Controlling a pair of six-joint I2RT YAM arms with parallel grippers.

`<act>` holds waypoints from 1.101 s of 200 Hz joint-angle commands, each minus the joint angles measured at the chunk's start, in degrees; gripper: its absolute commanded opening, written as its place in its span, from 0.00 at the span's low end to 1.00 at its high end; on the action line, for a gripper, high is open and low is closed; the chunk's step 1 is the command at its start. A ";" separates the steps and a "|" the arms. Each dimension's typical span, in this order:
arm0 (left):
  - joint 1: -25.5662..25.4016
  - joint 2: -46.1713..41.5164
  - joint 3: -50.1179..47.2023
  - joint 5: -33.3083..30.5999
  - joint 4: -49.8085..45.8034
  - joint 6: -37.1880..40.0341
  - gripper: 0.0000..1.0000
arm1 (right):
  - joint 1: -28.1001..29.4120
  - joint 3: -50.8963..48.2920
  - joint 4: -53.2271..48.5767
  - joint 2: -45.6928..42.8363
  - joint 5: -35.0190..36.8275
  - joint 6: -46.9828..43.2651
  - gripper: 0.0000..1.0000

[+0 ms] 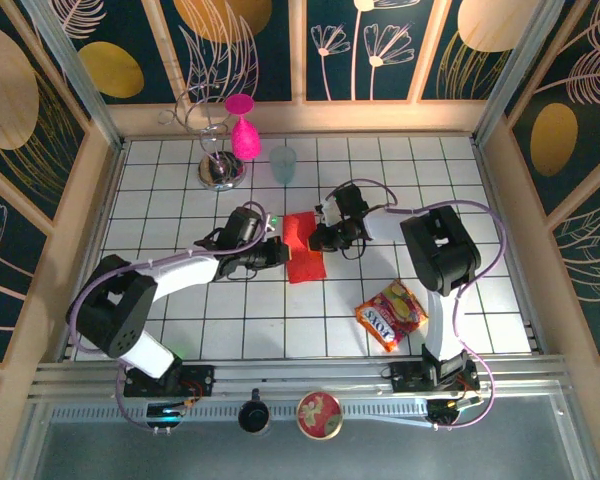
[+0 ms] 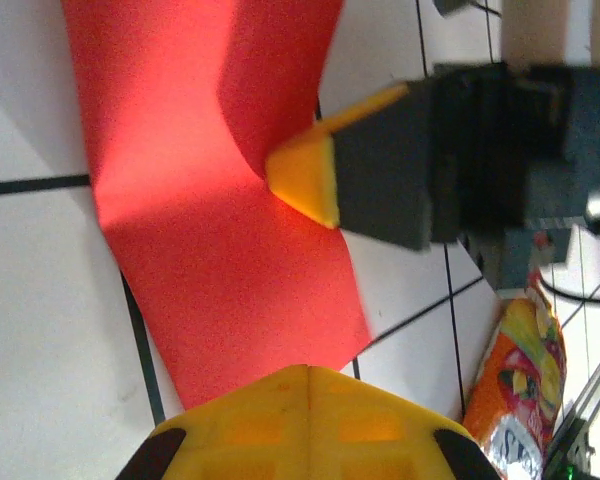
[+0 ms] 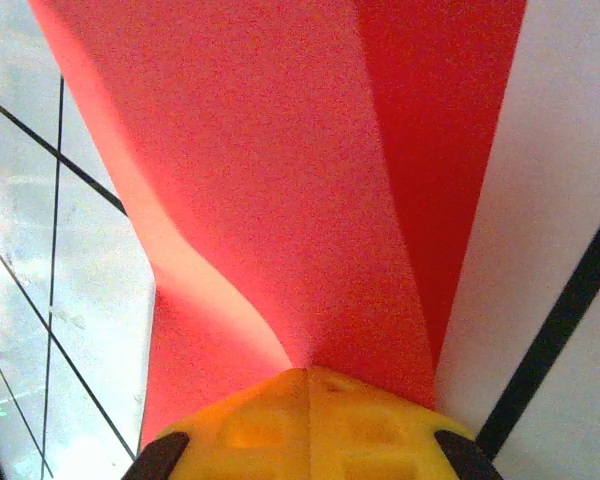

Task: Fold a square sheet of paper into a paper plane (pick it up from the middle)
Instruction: First fold the square sheet of paper in half at the center of the table, then hold the square sheet of paper at the center of the table.

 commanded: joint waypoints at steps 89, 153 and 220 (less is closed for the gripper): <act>0.61 16.12 8.82 -2.94 1.01 -3.56 0.00 | 0.13 4.59 -7.44 -0.69 0.59 1.57 0.02; 0.54 15.77 6.72 -3.00 -0.90 -4.89 0.00 | 0.16 0.49 1.40 -7.25 3.74 18.16 0.09; -1.43 10.22 1.60 -3.38 -1.59 -9.43 0.00 | 2.62 -3.44 2.16 -8.37 3.45 19.92 0.08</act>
